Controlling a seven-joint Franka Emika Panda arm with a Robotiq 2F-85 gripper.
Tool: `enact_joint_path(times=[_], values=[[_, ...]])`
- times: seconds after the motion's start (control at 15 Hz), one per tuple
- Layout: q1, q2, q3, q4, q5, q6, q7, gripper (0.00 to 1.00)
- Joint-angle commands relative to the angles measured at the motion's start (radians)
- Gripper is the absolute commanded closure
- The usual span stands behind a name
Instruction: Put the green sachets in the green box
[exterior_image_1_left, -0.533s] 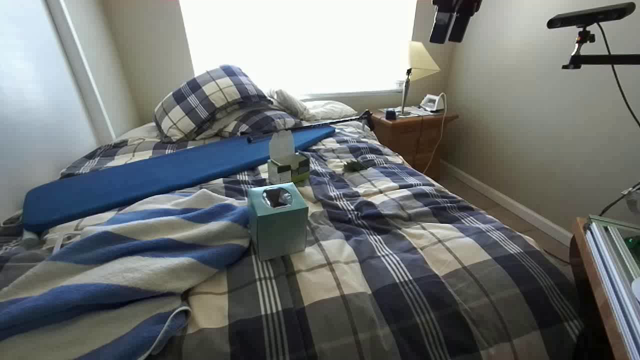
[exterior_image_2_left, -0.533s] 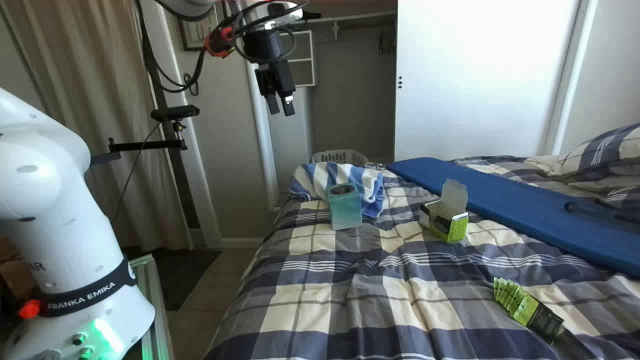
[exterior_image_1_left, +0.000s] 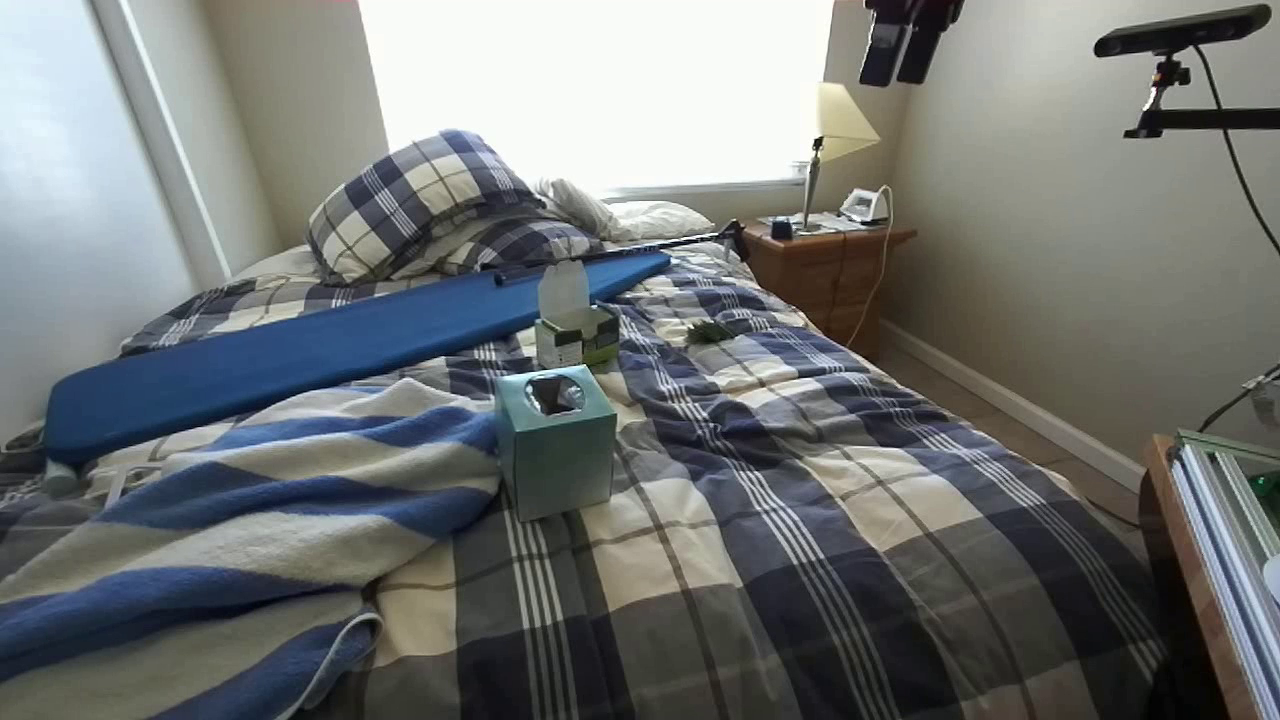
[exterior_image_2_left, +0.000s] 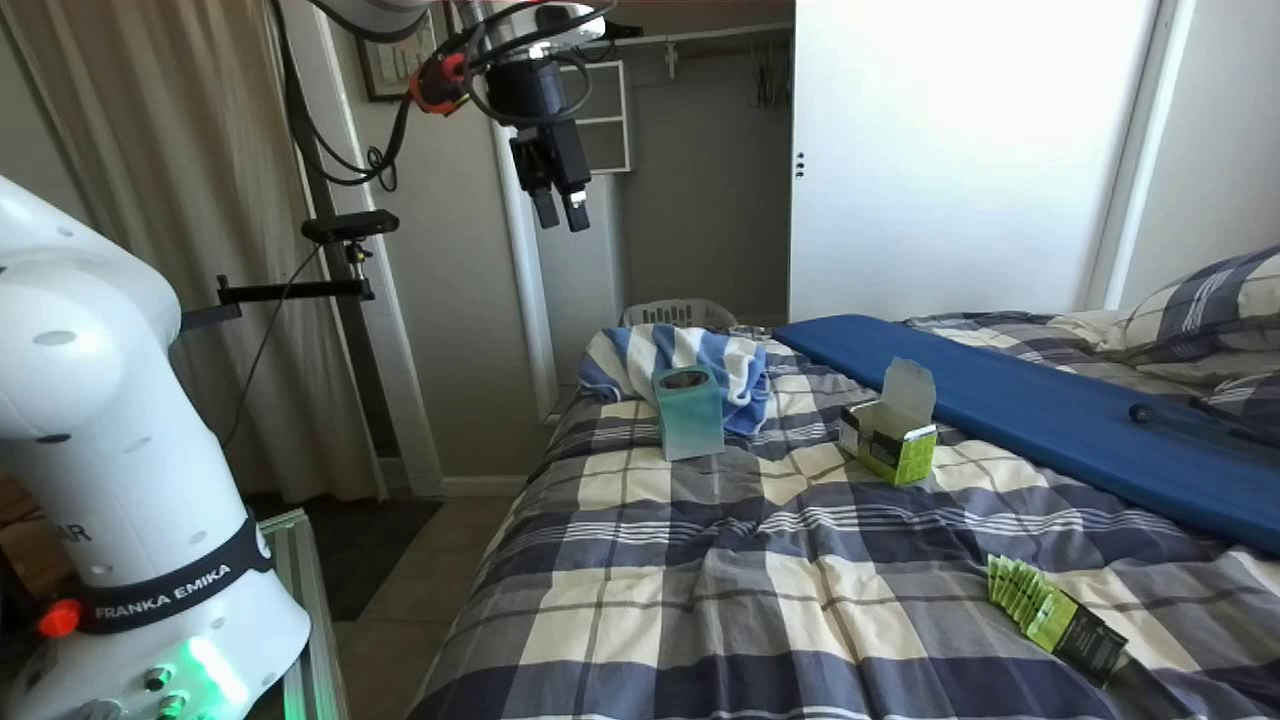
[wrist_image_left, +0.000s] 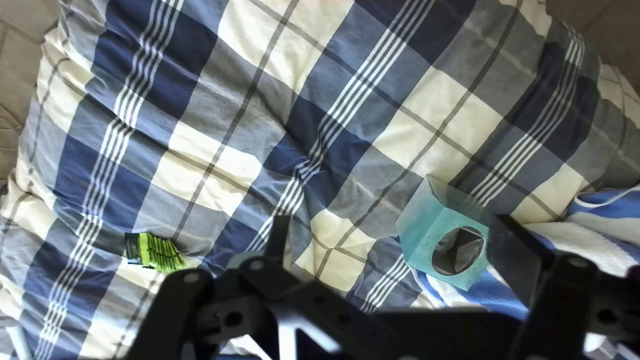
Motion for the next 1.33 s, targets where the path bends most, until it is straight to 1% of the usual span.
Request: enact_joint_path(times=[0.0, 1.0, 1.07, 1.13, 1.2, 1.27], values=[[0.003, 0.0, -0.003, 0.001, -0.002, -0.002, 0.001, 0.0], [0.003, 0.0, -0.003, 0.001, -0.002, -0.002, 0.001, 0.0], [0.003, 0.026, -0.026, 0.033, 0.011, -0.034, -0.029, 0.0], [0.0, 0.046, -0.049, 0.051, 0.015, -0.03, -0.056, 0.0], [-0.01, 0.084, -0.089, 0.086, 0.03, -0.061, -0.088, 0.0], [-0.034, 0.109, -0.118, 0.098, 0.002, -0.037, -0.114, 0.0]])
